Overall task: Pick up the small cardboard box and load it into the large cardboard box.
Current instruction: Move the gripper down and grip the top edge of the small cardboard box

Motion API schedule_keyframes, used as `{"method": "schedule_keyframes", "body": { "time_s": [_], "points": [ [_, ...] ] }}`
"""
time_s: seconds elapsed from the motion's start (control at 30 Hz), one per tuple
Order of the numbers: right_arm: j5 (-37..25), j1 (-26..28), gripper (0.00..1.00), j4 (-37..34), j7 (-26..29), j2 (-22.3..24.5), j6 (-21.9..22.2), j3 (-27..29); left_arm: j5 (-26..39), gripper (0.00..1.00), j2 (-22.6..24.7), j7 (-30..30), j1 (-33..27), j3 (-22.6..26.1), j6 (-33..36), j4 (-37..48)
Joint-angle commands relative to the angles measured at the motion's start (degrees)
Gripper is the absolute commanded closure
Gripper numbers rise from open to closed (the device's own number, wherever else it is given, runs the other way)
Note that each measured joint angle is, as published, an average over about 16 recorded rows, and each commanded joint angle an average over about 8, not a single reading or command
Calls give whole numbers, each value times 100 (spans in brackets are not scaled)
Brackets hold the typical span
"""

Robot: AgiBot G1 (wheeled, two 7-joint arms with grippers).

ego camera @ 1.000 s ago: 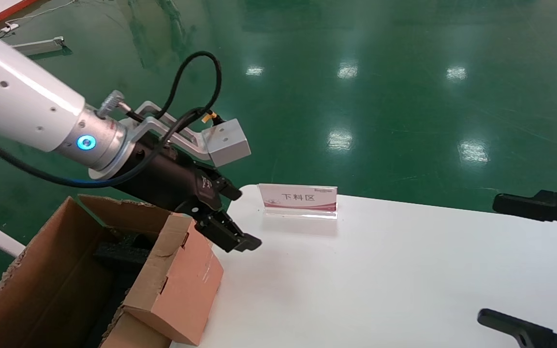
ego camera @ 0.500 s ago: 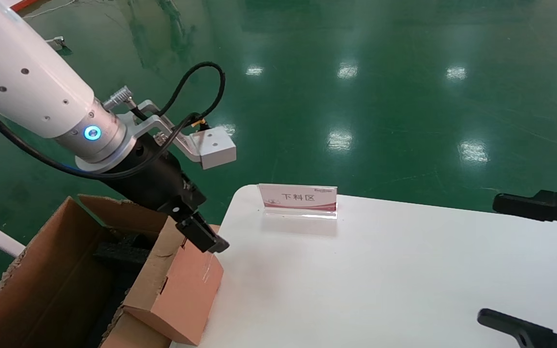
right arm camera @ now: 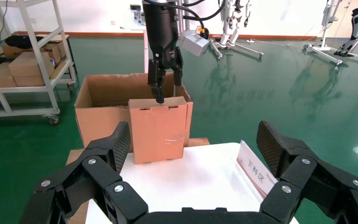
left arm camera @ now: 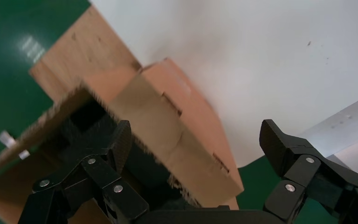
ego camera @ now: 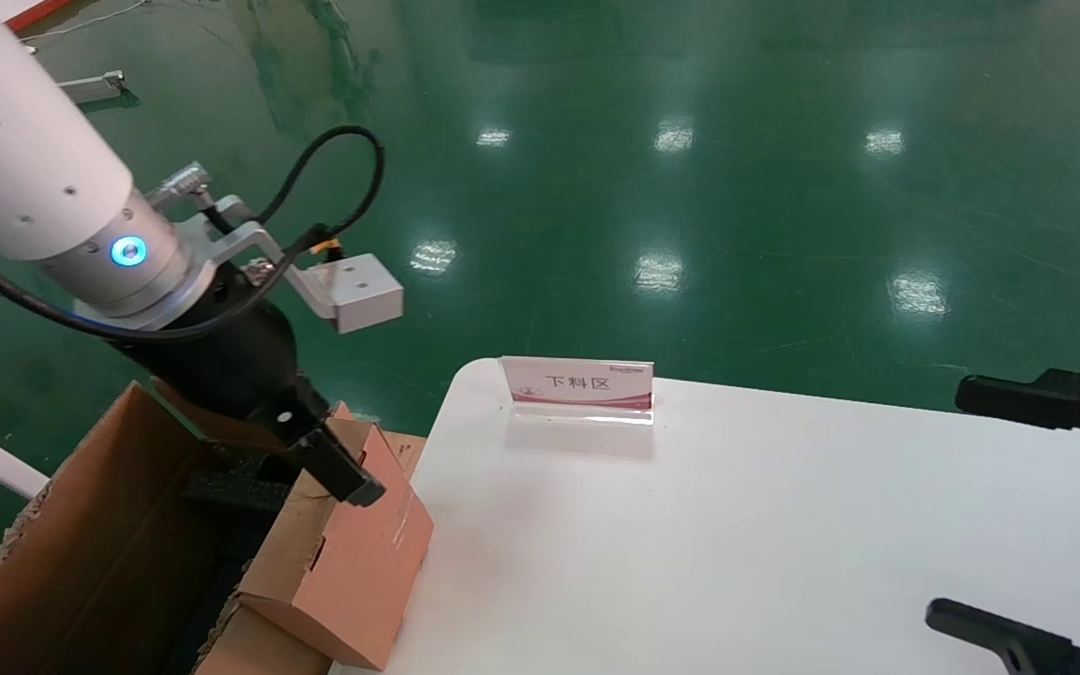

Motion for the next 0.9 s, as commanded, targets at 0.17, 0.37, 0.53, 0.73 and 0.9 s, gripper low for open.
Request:
{"method": "schedule_keyframes", "body": {
  "time_s": [0.17,0.37,0.53,0.73,0.9],
  "points": [
    [0,0,0,0,0,0,0,0,-118,0,-159,-318,-227,451,31,-22],
    [0,0,0,0,0,0,0,0,-270,0,-256,-608,-424,846,58,-43],
    [0,0,0,0,0,0,0,0,-377,0,-323,-744,-507,1022,63,-53],
    [0,0,0,0,0,0,0,0,-508,0,-471,-866,-492,1153,-9,-65],
    [0,0,0,0,0,0,0,0,-567,0,-608,-916,-358,1217,-179,-74]
  ]
}}
